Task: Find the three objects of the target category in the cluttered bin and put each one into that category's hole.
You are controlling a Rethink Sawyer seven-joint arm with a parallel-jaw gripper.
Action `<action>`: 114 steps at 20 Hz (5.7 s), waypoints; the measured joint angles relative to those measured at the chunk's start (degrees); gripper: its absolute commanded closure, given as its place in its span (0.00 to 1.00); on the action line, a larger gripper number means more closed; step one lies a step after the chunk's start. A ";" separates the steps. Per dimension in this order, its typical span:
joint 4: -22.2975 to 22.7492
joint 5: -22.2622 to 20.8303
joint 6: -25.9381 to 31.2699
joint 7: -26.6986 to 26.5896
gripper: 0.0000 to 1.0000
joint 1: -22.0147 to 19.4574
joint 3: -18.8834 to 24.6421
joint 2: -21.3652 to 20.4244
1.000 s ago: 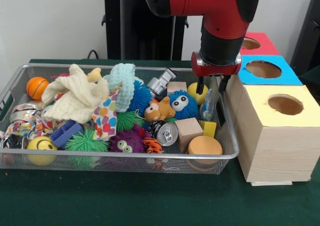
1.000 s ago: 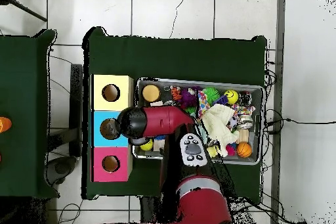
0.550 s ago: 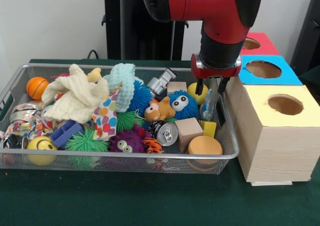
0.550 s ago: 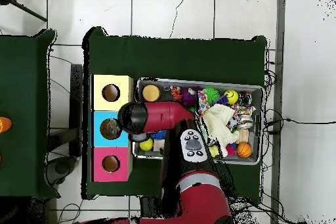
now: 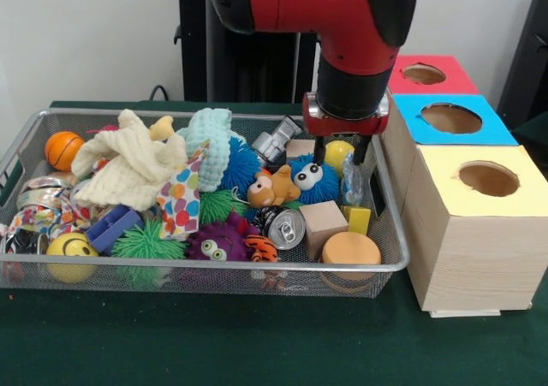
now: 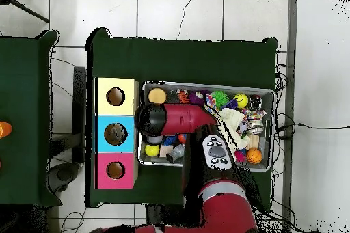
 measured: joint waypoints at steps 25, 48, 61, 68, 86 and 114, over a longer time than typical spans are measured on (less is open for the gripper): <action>-2.17 -1.83 -5.68 0.00 0.00 1.80 0.02 1.25; -1.62 -1.89 -5.68 0.00 0.00 0.55 0.00 -0.93; -1.62 -1.89 -5.68 0.00 0.00 0.59 0.01 -0.54; -1.31 -1.89 -5.68 0.00 0.00 0.87 0.01 0.15; 0.85 -1.89 -10.77 0.01 0.00 2.70 -0.32 1.46; -2.74 -0.20 -13.65 0.01 0.00 7.48 -5.55 4.04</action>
